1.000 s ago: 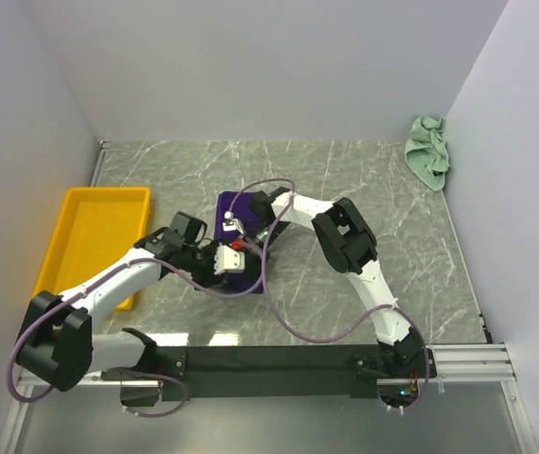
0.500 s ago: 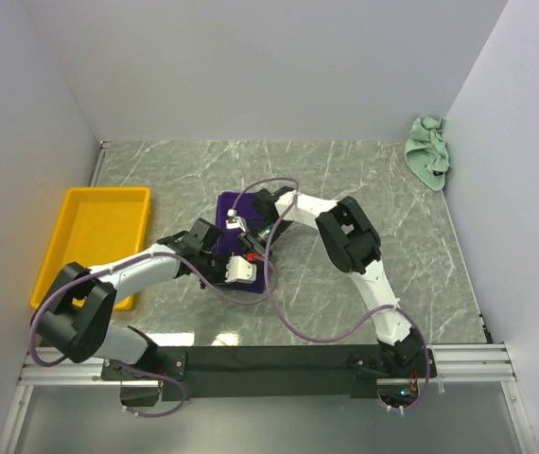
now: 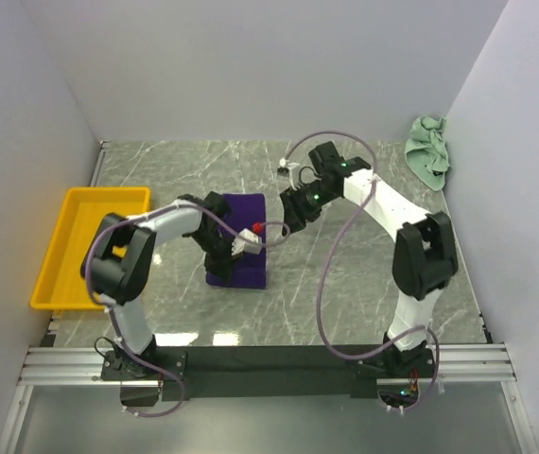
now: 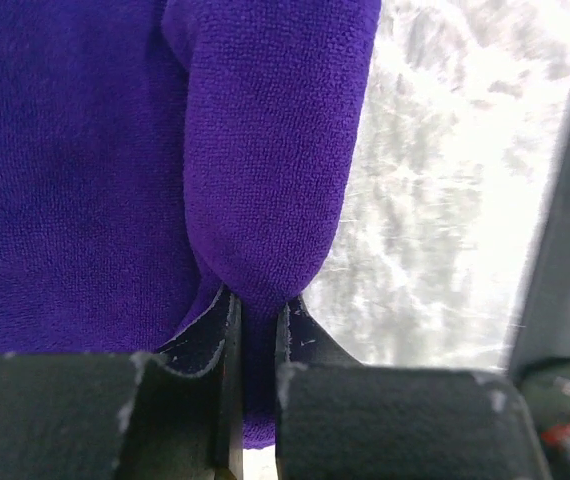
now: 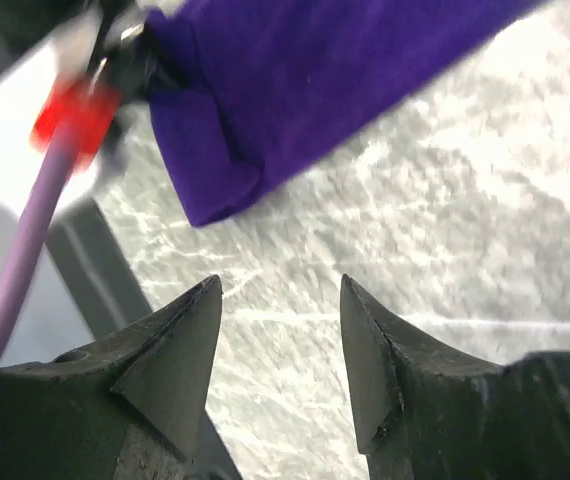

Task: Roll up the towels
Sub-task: Roll the towel

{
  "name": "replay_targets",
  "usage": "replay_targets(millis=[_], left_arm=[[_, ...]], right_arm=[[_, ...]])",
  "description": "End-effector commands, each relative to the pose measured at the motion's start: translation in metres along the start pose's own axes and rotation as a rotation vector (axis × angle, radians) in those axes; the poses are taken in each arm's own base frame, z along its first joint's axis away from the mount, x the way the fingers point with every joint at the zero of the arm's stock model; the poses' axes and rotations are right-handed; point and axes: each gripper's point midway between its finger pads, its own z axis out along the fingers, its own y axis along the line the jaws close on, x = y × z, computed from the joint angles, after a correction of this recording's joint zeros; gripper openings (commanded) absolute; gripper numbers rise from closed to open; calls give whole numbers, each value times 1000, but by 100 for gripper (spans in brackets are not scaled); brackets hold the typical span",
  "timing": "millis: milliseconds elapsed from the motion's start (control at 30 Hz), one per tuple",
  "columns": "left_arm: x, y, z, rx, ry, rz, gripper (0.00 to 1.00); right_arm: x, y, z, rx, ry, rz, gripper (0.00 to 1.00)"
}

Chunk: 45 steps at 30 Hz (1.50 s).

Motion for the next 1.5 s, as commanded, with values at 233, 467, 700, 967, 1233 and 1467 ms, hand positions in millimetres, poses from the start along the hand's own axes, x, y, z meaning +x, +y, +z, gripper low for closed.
replay_targets(millis=[233,467,700,967,1233,1467], left_arm=[[33,24,13,248,108,-314,8],[34,57,22,295,108,-381,10],[36,70,27,288,114,-393,13],[47,75,32,269,143,-411,16],[47,77,26,222,126,-410,18],[36,73,-2,199,44,-423,31]], right_arm=[[81,5,-30,191,-10,-113,65],[54,56,6,296,34,-475,77],[12,74,74,470,43,-856,67],[8,82,140,464,125,-1034,58],[53,65,162,362,266,-989,18],[81,82,154,39,334,-711,0]])
